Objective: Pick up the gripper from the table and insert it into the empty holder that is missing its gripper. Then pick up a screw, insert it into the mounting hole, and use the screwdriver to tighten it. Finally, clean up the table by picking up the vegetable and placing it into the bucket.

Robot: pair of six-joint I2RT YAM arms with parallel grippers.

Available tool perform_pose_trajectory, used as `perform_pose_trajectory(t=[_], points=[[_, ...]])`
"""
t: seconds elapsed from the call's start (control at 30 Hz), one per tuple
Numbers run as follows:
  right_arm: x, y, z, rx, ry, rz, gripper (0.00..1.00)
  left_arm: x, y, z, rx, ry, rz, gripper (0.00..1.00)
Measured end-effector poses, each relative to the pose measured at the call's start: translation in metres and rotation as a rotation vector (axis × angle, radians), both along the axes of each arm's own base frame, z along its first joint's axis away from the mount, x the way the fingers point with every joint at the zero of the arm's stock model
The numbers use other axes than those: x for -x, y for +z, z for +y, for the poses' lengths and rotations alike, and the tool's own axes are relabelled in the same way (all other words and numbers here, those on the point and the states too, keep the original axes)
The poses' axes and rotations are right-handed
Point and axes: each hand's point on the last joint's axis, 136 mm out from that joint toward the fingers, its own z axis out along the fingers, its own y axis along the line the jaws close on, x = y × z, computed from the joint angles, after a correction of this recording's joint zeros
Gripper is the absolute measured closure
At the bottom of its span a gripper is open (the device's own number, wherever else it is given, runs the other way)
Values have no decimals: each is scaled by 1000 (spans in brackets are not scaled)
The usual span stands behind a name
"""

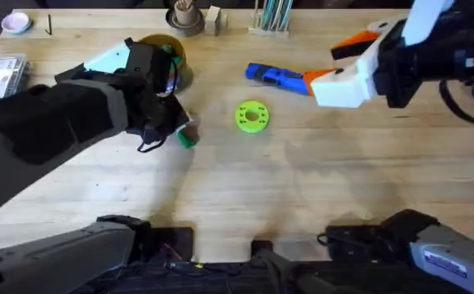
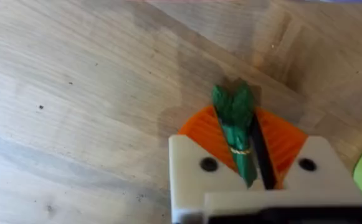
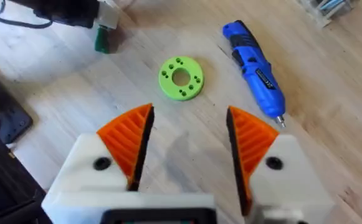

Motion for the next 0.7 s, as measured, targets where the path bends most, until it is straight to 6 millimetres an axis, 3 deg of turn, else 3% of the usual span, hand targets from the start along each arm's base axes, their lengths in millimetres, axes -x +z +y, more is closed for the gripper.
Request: perform_pose_trajectory(t=[0.17, 0.5, 0.6, 0.7], points=[[0, 0, 0, -3, 0, 2, 270, -1, 1, -1, 8, 1, -7, 972], [-5, -9, 3, 10, 0, 31, 270, 4, 9, -5, 17, -26, 65, 978], [-6, -10, 3, 12, 1, 34, 270, -6, 29, -9, 17, -61, 60, 978], [-6, -9, 3, 11, 0, 32, 269, -33, 64, -15, 20, -101, -24, 978]])
